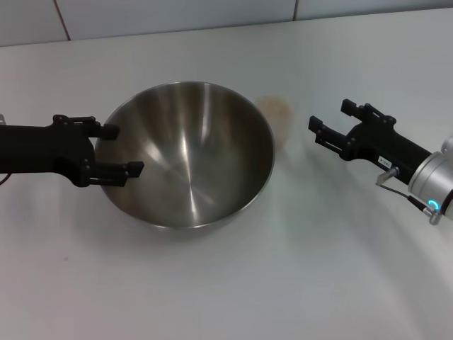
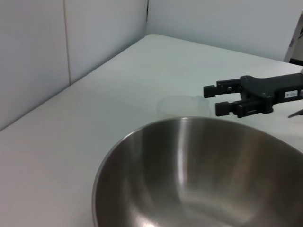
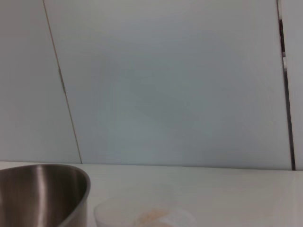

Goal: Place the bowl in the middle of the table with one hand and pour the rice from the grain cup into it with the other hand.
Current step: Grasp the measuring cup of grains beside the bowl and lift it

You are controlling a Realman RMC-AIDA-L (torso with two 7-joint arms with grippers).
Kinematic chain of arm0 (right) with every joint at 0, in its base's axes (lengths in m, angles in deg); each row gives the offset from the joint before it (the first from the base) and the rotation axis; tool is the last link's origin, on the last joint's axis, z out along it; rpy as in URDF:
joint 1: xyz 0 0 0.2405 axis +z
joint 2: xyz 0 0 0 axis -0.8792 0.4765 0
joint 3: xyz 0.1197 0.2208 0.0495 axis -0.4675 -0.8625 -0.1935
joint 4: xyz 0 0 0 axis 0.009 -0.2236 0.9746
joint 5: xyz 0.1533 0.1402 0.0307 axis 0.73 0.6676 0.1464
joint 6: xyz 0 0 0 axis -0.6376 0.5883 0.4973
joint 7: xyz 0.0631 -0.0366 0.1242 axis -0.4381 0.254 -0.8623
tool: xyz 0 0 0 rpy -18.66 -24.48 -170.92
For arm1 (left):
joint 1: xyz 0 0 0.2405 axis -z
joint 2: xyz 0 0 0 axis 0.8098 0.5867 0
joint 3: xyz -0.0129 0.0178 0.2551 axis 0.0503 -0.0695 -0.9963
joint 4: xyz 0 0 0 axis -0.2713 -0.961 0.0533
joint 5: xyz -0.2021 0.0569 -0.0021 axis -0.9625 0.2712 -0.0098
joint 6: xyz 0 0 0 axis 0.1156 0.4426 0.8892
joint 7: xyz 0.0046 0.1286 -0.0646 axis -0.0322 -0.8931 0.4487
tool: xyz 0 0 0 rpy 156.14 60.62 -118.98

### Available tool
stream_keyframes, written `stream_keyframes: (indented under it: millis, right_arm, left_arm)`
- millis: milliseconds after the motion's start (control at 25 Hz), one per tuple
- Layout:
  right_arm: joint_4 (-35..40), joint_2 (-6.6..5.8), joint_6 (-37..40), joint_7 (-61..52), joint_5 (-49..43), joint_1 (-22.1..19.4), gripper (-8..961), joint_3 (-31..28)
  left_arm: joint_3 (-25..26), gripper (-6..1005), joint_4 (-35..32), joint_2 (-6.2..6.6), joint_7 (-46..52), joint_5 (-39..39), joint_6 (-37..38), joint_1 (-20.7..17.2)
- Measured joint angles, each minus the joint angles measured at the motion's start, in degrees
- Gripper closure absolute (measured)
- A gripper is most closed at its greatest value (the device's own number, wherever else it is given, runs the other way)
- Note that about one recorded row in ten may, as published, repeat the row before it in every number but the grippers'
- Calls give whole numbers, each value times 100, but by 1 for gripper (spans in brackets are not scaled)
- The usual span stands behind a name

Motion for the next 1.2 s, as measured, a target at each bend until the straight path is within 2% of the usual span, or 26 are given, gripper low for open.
stream_keyframes:
  millis: [1200]
  right_arm:
    - [22, 13, -707, 0, 1, 477, 161, -224]
  left_arm:
    - [-126, 172, -3, 5, 2, -1, 4, -8]
